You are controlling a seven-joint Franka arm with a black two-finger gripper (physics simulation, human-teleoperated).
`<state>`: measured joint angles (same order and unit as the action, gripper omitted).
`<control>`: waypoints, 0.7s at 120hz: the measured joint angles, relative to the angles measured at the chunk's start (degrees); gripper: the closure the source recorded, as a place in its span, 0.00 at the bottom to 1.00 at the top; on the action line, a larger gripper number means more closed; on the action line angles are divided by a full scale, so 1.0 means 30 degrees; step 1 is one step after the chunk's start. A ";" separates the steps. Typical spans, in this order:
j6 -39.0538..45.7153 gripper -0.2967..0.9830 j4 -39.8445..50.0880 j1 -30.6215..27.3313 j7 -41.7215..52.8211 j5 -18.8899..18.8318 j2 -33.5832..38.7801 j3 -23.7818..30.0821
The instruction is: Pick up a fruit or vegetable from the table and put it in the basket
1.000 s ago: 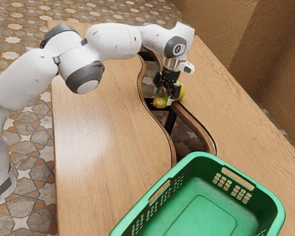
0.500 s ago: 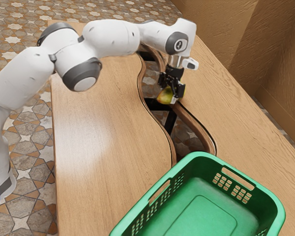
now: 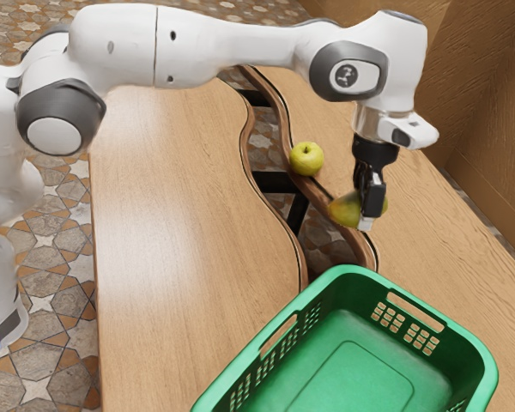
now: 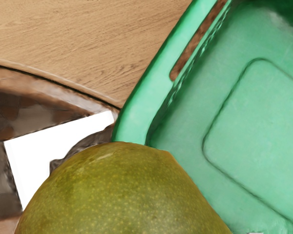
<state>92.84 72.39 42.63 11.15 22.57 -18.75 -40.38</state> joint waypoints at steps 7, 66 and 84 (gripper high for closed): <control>-0.0003 0.42 0.0012 0.1662 -0.0007 -0.0297 0.0310 0.0022; 0.0145 0.39 0.0220 0.6179 -0.0087 -0.0775 0.0466 0.2038; 0.0174 0.29 0.0169 0.6079 -0.0083 -0.0676 0.0466 0.2084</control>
<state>93.36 72.89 60.87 10.91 20.55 -17.35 -34.13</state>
